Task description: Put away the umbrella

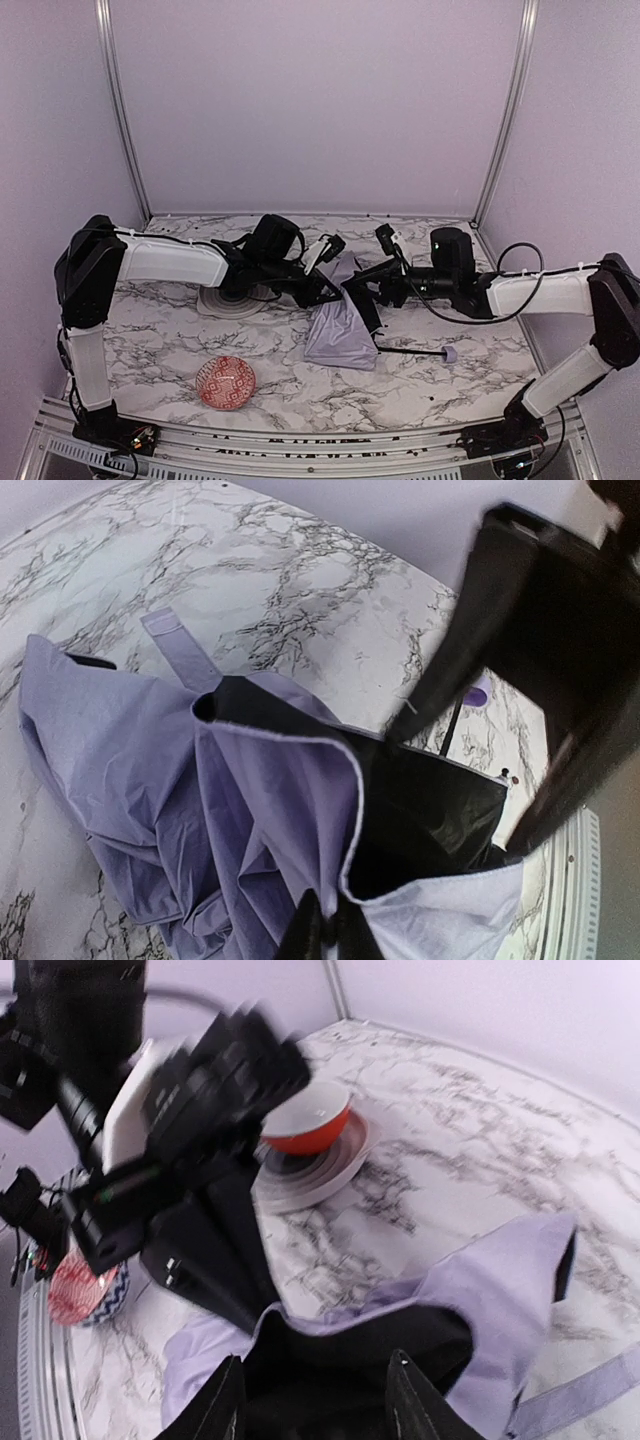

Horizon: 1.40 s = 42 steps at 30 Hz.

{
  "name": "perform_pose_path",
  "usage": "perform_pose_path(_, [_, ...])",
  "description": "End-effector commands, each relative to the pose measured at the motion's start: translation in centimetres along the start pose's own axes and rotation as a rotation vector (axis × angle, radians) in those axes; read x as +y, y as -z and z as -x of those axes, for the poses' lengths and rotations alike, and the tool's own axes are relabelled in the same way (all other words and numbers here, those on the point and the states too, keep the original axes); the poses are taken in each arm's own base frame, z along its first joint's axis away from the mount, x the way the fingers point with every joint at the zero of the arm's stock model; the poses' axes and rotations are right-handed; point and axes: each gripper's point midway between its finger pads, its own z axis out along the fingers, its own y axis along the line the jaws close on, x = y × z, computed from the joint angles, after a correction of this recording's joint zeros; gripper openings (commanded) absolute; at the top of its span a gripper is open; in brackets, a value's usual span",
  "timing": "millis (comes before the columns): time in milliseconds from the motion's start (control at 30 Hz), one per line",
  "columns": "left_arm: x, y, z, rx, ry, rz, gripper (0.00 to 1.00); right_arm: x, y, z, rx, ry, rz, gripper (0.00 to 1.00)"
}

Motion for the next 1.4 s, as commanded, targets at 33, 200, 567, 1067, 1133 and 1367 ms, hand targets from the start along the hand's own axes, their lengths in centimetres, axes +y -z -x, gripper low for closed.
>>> perform_pose_path(33, [-0.5,0.0,0.7,-0.026,-0.057,0.038,0.0,-3.4,0.2,4.2,0.034,-0.162,-0.13,0.48])
perform_pose_path(200, [-0.7,0.0,1.1,-0.013,-0.179,0.179,0.0,-5.5,-0.9,3.4,0.132,-0.355,-0.226,0.54])
perform_pose_path(567, [-0.1,-0.2,0.9,0.032,-0.26,0.318,0.0,-3.4,-3.6,-0.5,0.287,-0.419,-0.087,0.62])
perform_pose_path(1067, [-0.2,1.0,0.6,0.054,-0.314,0.336,0.82,-5.5,-2.2,1.5,0.147,-0.308,0.07,0.0])
perform_pose_path(1133, [-0.4,2.0,0.9,0.045,-0.353,0.354,0.83,-6.8,-3.0,0.3,0.171,-0.276,0.069,0.0])
perform_pose_path(1367, [-2.8,4.1,1.5,-0.003,-0.539,0.319,0.82,-12.4,-5.0,-5.9,0.247,-0.332,-0.002,0.0])
